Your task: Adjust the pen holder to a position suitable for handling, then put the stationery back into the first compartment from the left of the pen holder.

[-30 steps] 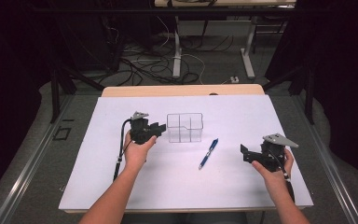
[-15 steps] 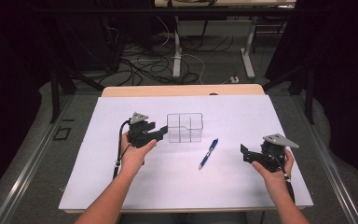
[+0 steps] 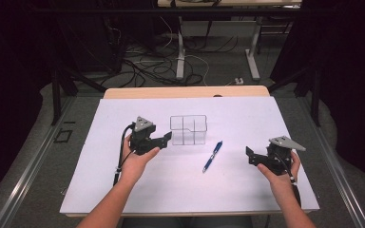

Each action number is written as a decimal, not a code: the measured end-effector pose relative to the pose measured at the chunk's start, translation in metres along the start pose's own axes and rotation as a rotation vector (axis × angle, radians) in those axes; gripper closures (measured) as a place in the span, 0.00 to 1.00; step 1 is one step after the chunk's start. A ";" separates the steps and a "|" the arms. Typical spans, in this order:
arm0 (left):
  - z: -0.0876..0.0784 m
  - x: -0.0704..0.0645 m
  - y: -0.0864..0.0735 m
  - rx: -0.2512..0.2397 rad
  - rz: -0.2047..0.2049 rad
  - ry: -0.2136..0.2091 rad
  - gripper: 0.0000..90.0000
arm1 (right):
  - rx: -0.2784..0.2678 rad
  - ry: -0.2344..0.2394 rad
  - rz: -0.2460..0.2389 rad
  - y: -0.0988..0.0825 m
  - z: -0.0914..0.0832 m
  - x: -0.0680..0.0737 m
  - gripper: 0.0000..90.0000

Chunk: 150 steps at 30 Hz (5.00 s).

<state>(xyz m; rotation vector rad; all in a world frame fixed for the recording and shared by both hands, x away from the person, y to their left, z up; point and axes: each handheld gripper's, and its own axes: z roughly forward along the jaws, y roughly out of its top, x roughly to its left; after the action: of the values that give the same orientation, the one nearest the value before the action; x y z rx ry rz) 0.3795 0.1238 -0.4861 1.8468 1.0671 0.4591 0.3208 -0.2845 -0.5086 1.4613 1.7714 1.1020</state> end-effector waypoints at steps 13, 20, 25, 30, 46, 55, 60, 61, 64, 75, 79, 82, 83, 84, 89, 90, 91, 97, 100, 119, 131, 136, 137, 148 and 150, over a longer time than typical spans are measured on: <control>0.001 -0.018 0.000 -0.024 -0.009 -0.036 0.14 | -0.008 0.004 0.003 0.000 -0.003 -0.001 0.05; 0.006 -0.028 -0.001 -0.009 -0.011 -0.068 0.00 | -0.012 0.000 0.011 0.000 -0.003 -0.001 0.04; 0.009 -0.037 -0.001 -0.003 0.009 -0.081 0.00 | -0.009 0.003 0.008 0.000 -0.004 -0.001 0.05; 0.015 -0.047 -0.001 -0.006 0.025 -0.081 0.01 | -0.011 0.004 0.007 0.000 -0.004 -0.002 0.05; 0.044 -0.079 -0.004 0.026 0.079 -0.104 0.08 | -0.012 0.004 -0.020 0.001 -0.002 0.002 0.04; 0.055 -0.092 -0.007 0.038 0.083 -0.128 0.19 | -0.011 0.007 -0.024 0.001 -0.004 0.001 0.04; 0.061 -0.097 -0.009 0.045 0.096 -0.140 0.22 | -0.008 0.014 -0.021 0.002 -0.002 0.003 0.04; 0.062 -0.097 -0.010 0.053 0.101 -0.139 0.23 | -0.016 0.013 -0.022 0.002 -0.001 0.003 0.04; 0.065 -0.100 -0.011 0.063 0.109 -0.137 0.25 | -0.013 0.016 -0.027 0.002 -0.001 0.002 0.04; 0.076 -0.103 -0.018 0.112 0.137 -0.121 0.44 | -0.013 0.012 -0.022 0.000 -0.004 0.001 0.04; 0.080 -0.104 -0.020 0.131 0.127 -0.124 0.44 | -0.007 0.007 -0.022 0.000 -0.005 0.000 0.04; 0.082 -0.104 -0.022 0.147 0.127 -0.128 0.46 | -0.011 0.013 -0.019 0.000 -0.005 0.001 0.04; 0.082 -0.104 -0.022 0.161 0.123 -0.135 0.48 | -0.016 0.019 -0.020 0.000 -0.004 0.001 0.04; 0.084 -0.104 -0.023 0.157 0.114 -0.144 0.48 | -0.016 0.020 -0.020 0.000 -0.004 0.001 0.04; 0.087 -0.104 -0.025 0.181 0.092 -0.159 0.53 | -0.012 0.019 -0.025 0.001 -0.004 0.001 0.04; 0.087 -0.104 -0.025 0.192 0.087 -0.157 0.54 | -0.007 0.019 -0.021 0.001 -0.005 0.001 0.04; 0.088 -0.103 -0.025 0.191 0.075 -0.164 0.55 | -0.005 0.019 -0.017 0.001 -0.005 0.001 0.04; 0.092 -0.100 -0.025 0.240 0.001 -0.202 0.61 | -0.014 0.022 -0.020 0.000 -0.003 0.001 0.04; 0.095 -0.099 -0.026 0.270 -0.031 -0.221 0.64 | -0.011 0.022 -0.012 0.000 -0.003 0.001 0.04; 0.104 -0.103 -0.024 0.358 -0.112 -0.276 0.73 | -0.017 0.018 -0.017 0.000 -0.004 0.000 0.04; 0.110 -0.108 -0.029 0.394 -0.089 -0.264 0.78 | -0.015 0.019 -0.017 0.000 -0.004 0.000 0.04; 0.110 -0.109 -0.029 0.401 -0.069 -0.263 0.81 | -0.014 0.020 -0.016 0.000 -0.003 0.000 0.04; 0.110 -0.109 -0.029 0.400 -0.069 -0.262 0.82 | -0.016 0.021 -0.017 0.000 -0.003 0.000 0.04; 0.110 -0.111 -0.030 0.401 -0.072 -0.251 0.87 | -0.014 0.025 -0.016 0.000 -0.003 -0.001 0.04; 0.110 -0.111 -0.030 0.399 -0.073 -0.251 0.88 | -0.015 0.021 -0.015 -0.001 -0.003 -0.001 0.04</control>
<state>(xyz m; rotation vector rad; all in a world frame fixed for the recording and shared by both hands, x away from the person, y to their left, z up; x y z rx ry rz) 0.3783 -0.0201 -0.5537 2.1346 1.1036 -0.0368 0.3180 -0.2858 -0.5077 1.4299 1.7818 1.1253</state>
